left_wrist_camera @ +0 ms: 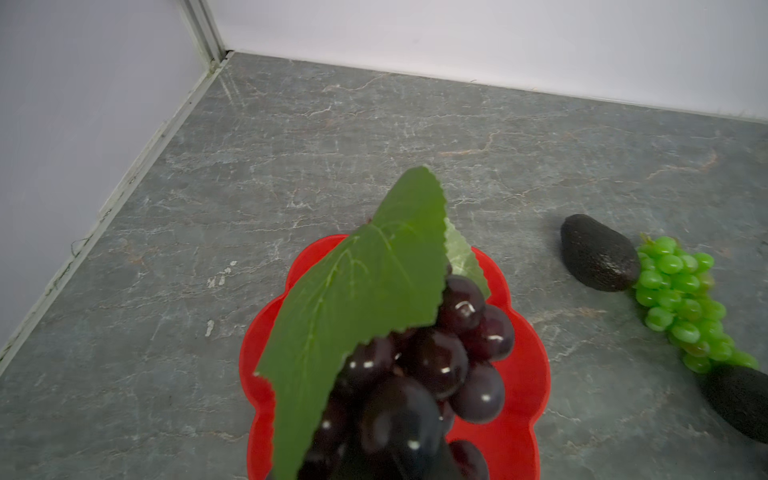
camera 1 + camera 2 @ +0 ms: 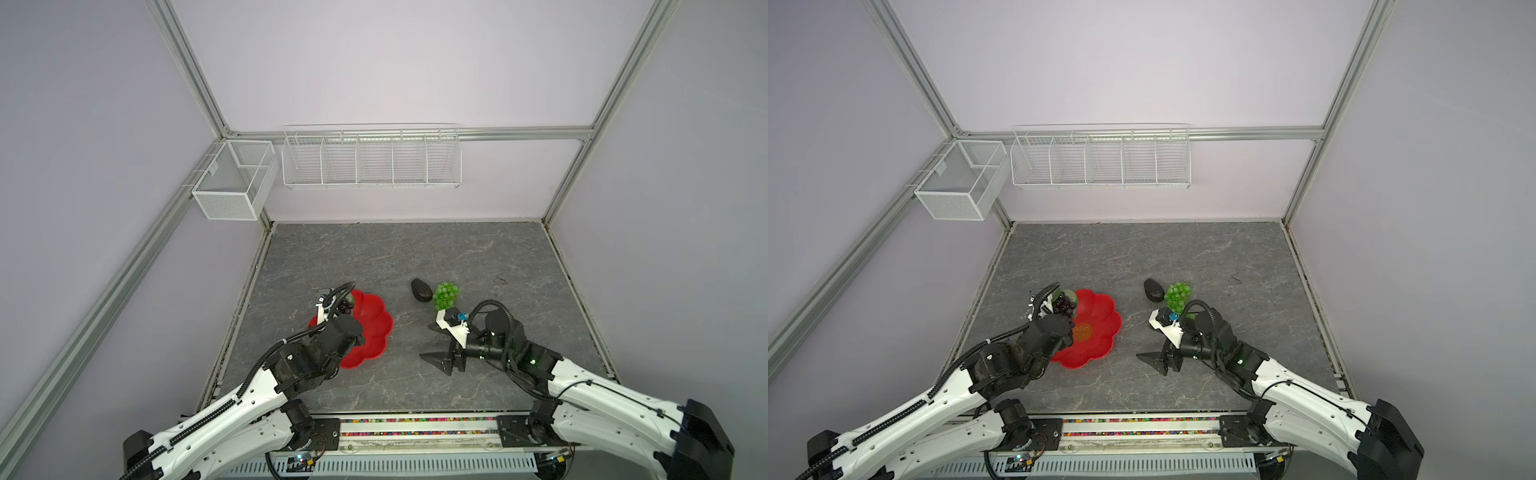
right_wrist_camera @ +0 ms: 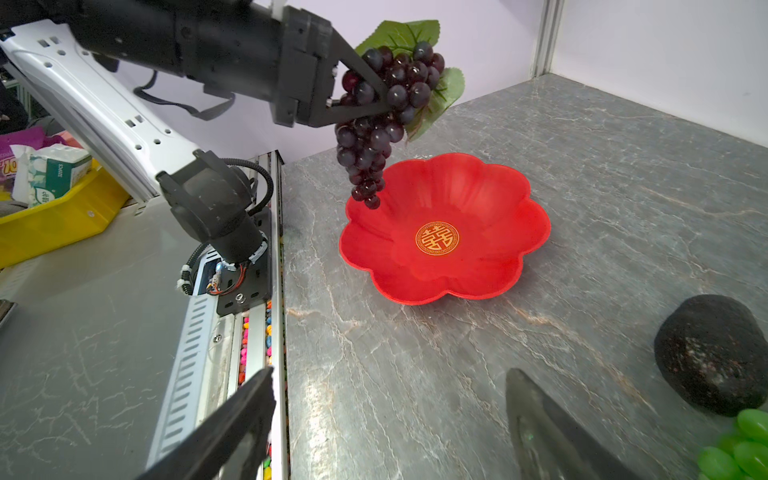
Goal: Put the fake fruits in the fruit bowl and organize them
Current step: 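Lift the purple grapes with the left gripper and carry them over the red bowl, then release the purple grapes into the bowl and move the left gripper to the green grapes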
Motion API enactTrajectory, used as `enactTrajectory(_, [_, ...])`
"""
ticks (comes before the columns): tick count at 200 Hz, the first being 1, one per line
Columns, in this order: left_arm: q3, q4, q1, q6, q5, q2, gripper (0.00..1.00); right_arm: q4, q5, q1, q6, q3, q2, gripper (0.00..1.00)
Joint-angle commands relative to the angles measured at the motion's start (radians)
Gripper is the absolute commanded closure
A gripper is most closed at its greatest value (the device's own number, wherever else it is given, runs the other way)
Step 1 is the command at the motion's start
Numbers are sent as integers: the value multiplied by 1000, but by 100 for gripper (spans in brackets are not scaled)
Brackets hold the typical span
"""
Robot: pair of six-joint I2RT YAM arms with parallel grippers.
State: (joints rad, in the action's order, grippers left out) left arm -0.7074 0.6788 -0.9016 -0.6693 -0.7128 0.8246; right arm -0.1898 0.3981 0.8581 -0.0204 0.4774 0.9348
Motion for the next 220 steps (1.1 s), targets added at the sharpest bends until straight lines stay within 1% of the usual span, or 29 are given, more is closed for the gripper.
enactTrajectory(1, [-3,-43,49,4,48,66,100,-33,13,9,34,23,6,12])
enactTrajectory(36, [-38,5,102,-38,88,190,100,-7,-14,10,48,24,-10,12])
enactTrajectory(59, [-39,12,153,-42,146,253,100,1,-19,8,52,27,-11,12])
enactTrajectory(79, [-24,-34,174,-29,168,299,100,7,-22,9,54,30,-10,12])
enactTrajectory(119, [-11,-168,187,13,173,390,100,12,-31,10,57,29,-15,12])
enactTrajectory(137, [-15,-216,206,26,180,444,100,17,-32,9,60,30,-16,12])
enactTrajectory(174, [-33,-257,238,40,185,556,100,22,-36,10,62,31,-17,12])
enactTrajectory(186, [-33,-265,249,40,192,583,98,24,-35,9,62,32,-19,12])
enactTrajectory(194, [-32,-273,251,42,190,595,95,23,-36,9,62,32,-19,12])
enactTrajectory(202, [-32,-279,251,44,187,601,91,23,-36,10,60,32,-20,12])
enactTrajectory(220, [-32,-284,251,52,182,587,67,23,-33,8,60,32,-20,12])
